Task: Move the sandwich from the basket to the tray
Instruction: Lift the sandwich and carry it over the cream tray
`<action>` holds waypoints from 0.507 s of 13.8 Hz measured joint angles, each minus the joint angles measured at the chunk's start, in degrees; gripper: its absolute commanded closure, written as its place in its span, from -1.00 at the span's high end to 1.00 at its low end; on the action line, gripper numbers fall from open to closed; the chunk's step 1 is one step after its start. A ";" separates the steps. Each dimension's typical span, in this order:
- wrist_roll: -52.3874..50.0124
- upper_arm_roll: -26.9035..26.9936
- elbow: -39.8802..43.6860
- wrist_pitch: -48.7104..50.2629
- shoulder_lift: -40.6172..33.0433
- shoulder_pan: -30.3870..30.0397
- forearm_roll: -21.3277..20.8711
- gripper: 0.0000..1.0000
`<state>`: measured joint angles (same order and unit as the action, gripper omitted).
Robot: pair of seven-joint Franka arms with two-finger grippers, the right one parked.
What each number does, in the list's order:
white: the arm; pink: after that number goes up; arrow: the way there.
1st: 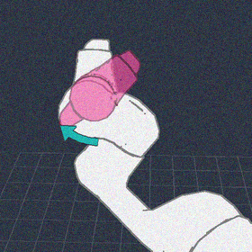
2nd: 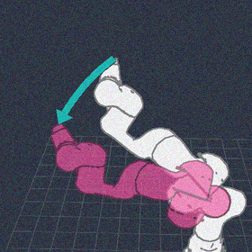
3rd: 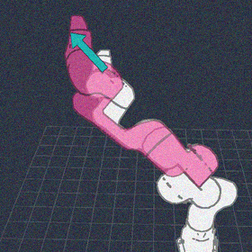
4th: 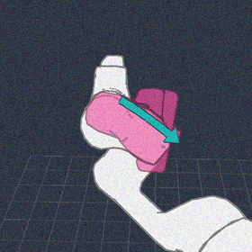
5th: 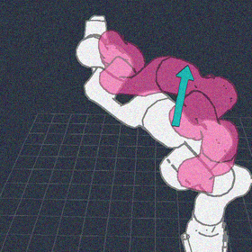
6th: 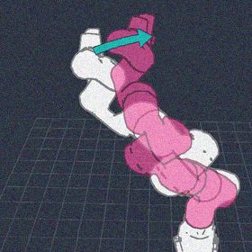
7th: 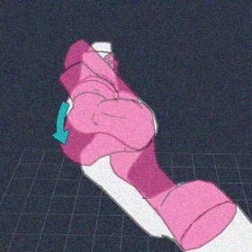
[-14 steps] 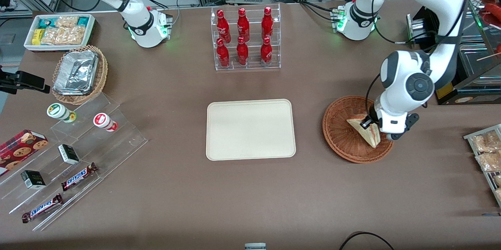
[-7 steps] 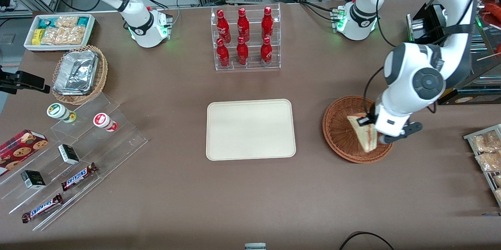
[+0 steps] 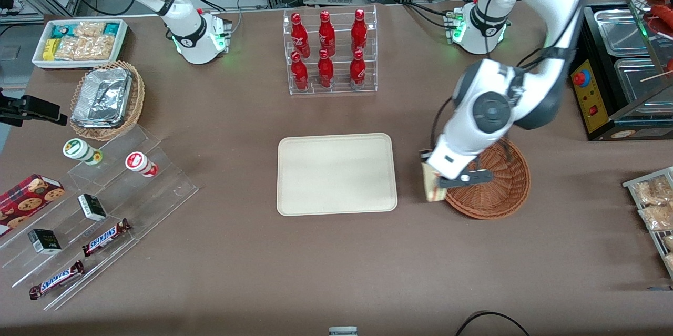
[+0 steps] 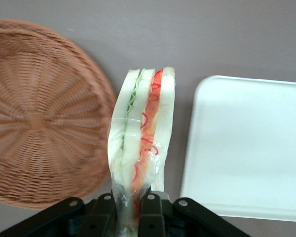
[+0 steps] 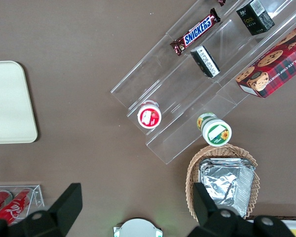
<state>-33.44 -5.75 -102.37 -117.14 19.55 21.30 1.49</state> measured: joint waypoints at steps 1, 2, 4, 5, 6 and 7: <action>-2.59 -0.03 1.31 0.00 1.32 1.64 0.33 -1.00; -4.65 -0.07 2.69 0.00 2.77 3.12 0.89 -1.00; -8.01 -0.09 6.62 -0.05 6.42 6.10 2.78 -1.00; -10.17 -0.10 8.85 -0.05 8.28 7.41 3.16 -1.00; -12.43 -0.10 11.13 -0.05 10.14 8.66 3.18 -1.00; -14.26 -0.11 13.14 -0.03 11.79 9.86 3.18 -1.00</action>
<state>-47.69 -5.86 -89.23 -117.17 31.33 31.16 4.68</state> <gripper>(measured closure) 0.850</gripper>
